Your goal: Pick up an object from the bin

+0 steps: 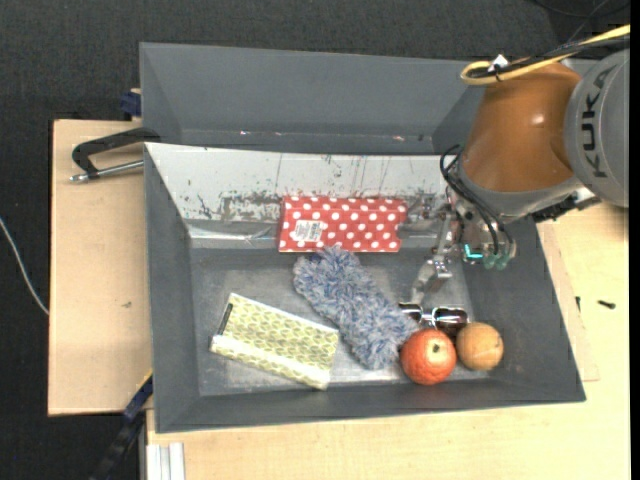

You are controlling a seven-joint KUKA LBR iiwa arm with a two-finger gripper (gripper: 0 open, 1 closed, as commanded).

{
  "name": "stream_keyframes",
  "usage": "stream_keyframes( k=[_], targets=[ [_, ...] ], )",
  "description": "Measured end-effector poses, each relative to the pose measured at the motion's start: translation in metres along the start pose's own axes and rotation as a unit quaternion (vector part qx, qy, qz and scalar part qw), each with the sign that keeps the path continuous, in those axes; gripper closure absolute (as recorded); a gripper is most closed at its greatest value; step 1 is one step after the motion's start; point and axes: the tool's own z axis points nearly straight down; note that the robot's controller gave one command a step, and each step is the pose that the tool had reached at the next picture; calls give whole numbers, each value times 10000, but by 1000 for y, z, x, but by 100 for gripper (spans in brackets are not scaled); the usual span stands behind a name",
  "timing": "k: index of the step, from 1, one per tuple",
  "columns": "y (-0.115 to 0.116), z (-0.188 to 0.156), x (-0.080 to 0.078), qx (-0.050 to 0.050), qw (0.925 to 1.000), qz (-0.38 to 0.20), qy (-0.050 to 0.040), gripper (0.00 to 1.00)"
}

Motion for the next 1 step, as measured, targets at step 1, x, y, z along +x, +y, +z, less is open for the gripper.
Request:
stream_keyframes(
  k=[1],
  targets=[
    [0,-4,-2,3,10000,-4,-38,0]
  ],
)
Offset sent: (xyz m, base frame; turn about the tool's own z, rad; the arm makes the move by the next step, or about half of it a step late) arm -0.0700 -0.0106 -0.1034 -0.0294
